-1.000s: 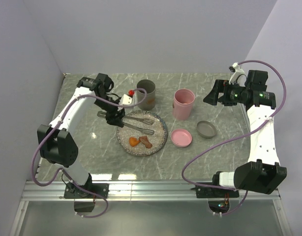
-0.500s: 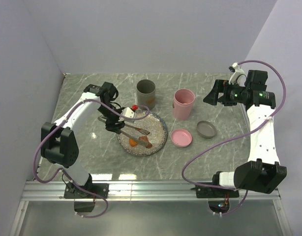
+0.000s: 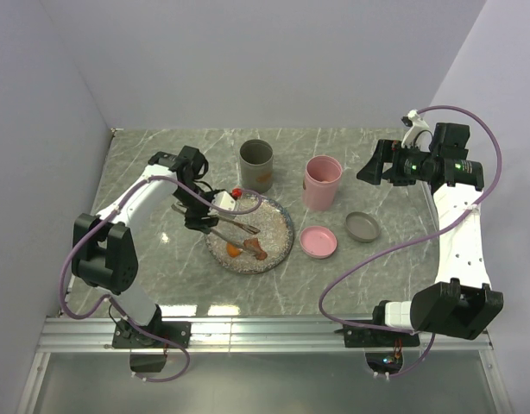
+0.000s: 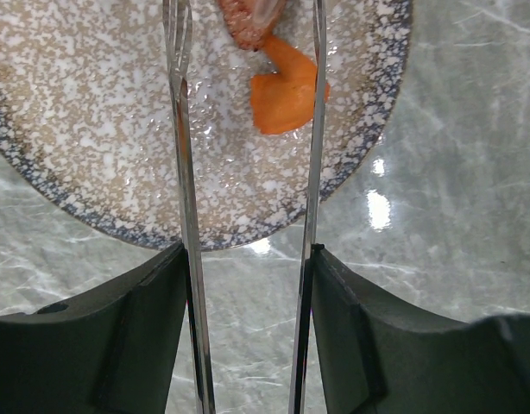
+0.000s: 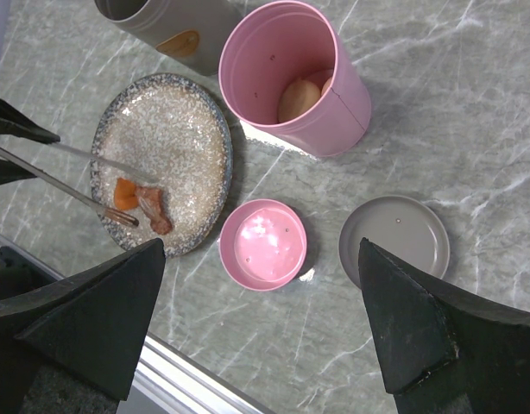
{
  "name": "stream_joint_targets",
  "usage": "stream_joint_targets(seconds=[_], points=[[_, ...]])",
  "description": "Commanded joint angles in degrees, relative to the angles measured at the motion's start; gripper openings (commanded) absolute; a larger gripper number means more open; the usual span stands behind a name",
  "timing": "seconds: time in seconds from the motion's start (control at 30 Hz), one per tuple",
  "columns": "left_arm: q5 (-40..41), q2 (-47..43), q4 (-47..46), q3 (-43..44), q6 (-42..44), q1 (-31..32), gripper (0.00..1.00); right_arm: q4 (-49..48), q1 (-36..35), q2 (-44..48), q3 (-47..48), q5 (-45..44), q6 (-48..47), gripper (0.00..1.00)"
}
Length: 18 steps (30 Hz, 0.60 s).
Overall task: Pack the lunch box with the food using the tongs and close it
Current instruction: Pick up the fake food from the plate.
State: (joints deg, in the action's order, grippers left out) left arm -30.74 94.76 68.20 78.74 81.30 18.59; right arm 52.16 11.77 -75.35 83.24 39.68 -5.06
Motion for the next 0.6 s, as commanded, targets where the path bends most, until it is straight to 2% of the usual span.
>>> stream_joint_targets(seconds=[0.0,0.57], points=[[-0.20,-1.77,-1.49,0.10,1.58,0.13,0.61,0.40,-0.43,0.12,0.96,-0.04,-0.83,1.00],[2.00,-0.63,-2.90,-1.22,1.58,3.21,0.61,0.40,-0.43,-0.32,1.13,-0.22,-1.00,1.00]])
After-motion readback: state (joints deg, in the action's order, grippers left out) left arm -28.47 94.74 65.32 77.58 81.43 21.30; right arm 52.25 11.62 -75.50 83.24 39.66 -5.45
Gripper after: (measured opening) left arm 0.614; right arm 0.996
